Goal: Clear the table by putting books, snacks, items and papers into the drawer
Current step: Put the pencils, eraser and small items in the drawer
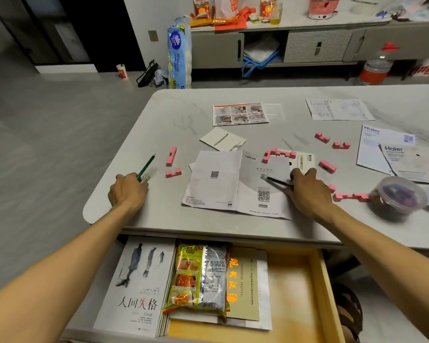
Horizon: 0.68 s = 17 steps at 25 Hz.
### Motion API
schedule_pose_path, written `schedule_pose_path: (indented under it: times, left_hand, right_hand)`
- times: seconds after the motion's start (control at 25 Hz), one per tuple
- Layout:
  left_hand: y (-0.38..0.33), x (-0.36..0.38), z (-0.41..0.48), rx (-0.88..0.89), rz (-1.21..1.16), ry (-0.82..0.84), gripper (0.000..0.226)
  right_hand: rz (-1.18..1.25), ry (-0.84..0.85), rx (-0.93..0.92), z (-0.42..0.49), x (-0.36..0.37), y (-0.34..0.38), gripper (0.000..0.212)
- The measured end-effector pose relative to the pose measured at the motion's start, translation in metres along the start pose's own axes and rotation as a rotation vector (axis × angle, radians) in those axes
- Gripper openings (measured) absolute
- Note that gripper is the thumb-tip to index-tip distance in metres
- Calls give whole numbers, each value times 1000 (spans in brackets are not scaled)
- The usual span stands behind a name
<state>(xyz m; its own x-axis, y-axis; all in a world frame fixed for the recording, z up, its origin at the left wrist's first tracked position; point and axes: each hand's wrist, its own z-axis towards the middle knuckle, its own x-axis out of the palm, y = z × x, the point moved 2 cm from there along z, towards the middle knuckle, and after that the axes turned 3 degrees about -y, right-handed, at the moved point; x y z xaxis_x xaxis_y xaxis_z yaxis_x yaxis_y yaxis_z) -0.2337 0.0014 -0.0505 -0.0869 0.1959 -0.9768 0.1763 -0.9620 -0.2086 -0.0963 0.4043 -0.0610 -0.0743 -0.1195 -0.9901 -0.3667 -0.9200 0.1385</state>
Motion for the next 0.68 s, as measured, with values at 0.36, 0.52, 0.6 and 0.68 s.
schedule_pose_path:
  times: [0.36, 0.52, 0.6, 0.68]
  left_hand:
    - [-13, 16, 1, 31, 51, 34, 33]
    - [-36, -6, -34, -127, -461, 127, 35]
    - [-60, -23, -69, -224, -947, 262, 23]
    - [-82, -31, -109, -277, -1306, 479, 16]
  right_hand:
    - [46, -135, -55, -21, -12, -21, 29]
    - [37, -104, -62, -56, 2, -42, 27]
    - [27, -79, -64, -56, 8, -44, 30]
    - [37, -65, -43, -50, 8, -43, 33]
